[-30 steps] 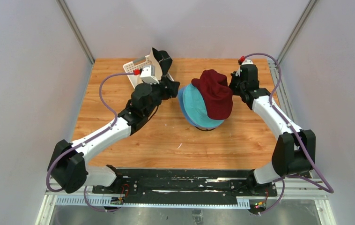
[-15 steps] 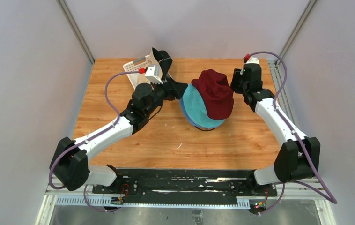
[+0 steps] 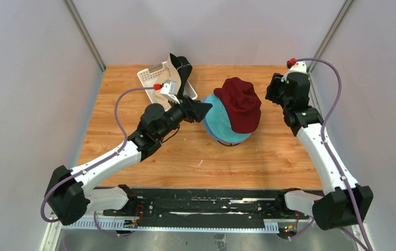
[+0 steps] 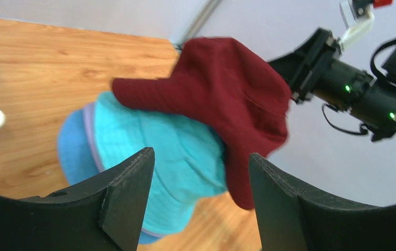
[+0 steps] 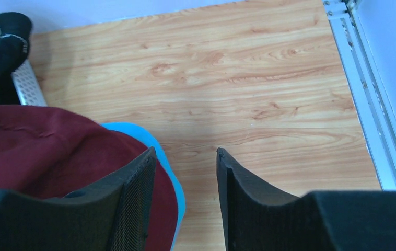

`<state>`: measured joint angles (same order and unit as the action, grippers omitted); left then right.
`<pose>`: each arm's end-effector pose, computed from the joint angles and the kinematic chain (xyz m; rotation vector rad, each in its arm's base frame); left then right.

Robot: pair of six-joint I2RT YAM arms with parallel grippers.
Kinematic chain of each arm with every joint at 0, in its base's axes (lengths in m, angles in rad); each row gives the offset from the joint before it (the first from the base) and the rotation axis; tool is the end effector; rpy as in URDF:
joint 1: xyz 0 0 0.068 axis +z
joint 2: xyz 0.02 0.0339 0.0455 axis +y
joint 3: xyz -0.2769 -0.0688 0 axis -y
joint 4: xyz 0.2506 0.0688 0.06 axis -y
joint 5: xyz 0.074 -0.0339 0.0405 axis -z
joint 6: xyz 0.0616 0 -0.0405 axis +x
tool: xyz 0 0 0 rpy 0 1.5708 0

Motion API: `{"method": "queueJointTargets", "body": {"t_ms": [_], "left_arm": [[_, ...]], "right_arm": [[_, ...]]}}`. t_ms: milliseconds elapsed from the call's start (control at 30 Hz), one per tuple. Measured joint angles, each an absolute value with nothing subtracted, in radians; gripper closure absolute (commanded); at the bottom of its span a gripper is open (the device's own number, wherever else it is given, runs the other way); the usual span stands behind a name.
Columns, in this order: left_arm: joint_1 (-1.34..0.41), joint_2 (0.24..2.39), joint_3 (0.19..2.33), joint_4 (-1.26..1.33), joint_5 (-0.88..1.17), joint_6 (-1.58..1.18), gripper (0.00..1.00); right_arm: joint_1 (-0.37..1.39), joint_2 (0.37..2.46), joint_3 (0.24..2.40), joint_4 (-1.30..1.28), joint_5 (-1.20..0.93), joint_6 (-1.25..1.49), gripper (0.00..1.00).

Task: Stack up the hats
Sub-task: Stack the hat on the hat.

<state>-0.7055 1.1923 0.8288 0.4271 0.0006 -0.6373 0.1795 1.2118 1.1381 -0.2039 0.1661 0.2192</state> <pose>0.2349 -0.2001 0.3464 0.0553 1.6046 -1.0648 0.3035 0.0447 0.3772 0.1523 1.8400 0.1251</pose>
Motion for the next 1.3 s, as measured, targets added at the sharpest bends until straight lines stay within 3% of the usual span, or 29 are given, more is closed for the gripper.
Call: {"method": "queueJointTargets", "body": {"t_ms": [467,900,1300], "left_arm": [[-0.899,1.151,0.737,0.44,-0.056,-0.648,0.3],[-0.998,1.174,0.567,0.662,-0.059,-0.782,0.3],[-1.155,1.425,0.588,0.87,-0.27,-0.688,0.29]], "right_arm": [[0.194,0.956,1.133,-0.263,-0.065,0.221,0.54],[0.23,0.948,1.132,-0.264,-0.189,0.224,0.54],[0.232,0.948,1.105,-0.256,-0.203,0.227,0.54]]}}
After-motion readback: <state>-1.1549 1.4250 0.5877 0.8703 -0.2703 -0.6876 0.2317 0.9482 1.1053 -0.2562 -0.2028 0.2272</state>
